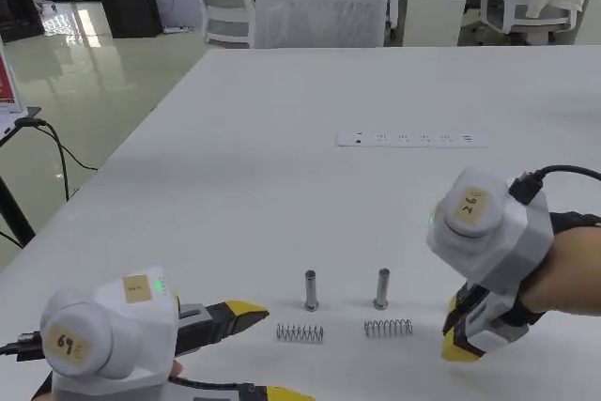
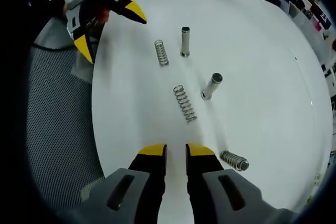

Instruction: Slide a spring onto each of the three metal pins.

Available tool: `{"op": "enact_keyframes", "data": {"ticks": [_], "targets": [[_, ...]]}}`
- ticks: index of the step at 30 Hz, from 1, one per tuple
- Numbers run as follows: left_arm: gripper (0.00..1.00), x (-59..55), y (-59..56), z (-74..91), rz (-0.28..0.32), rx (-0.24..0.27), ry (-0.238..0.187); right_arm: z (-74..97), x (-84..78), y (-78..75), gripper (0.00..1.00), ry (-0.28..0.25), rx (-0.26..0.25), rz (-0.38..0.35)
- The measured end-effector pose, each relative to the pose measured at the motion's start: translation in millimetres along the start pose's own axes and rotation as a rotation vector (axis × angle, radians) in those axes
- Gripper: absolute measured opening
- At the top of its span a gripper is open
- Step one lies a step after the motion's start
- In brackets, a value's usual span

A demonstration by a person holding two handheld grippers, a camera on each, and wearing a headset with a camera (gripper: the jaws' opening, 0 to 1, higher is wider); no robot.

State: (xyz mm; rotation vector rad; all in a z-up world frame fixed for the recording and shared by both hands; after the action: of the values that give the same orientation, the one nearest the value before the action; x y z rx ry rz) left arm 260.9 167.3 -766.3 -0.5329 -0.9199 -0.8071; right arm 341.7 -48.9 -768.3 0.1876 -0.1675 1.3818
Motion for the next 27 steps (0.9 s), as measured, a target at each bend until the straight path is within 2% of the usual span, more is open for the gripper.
{"op": "enact_keyframes", "data": {"ticks": [5, 13, 27], "targets": [[0.56, -0.1, -0.6, -0.3, -0.001, -0.003, 0.001, -0.9, 11.9, -4.8, 0.12, -0.021, -0.013, 0.030], [0.56, -0.6, -0.6, 0.4, 0.002, -0.002, -0.001, -12.8, 23.5, -13.2, 0.12, -0.038, -0.023, 0.078], [0.55, -2.0, -0.2, -0.1, 0.003, -0.006, 0.007, -30.4, 28.6, -19.3, 0.12, -0.007, -0.010, 0.122]]}}
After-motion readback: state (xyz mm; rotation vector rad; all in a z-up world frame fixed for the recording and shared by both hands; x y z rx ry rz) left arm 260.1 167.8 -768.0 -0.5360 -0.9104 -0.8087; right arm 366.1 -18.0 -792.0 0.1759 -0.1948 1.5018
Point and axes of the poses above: the centre of the closed fingertips' face, and the gripper's own axes: z roughly backward along the fingers, y roughly to its left, x roughly out of its top, the point moved 8 cm from there along z, roughly backward along the fingers, and after that the axes turned 6 degrees about y, right-handed, at the moved point
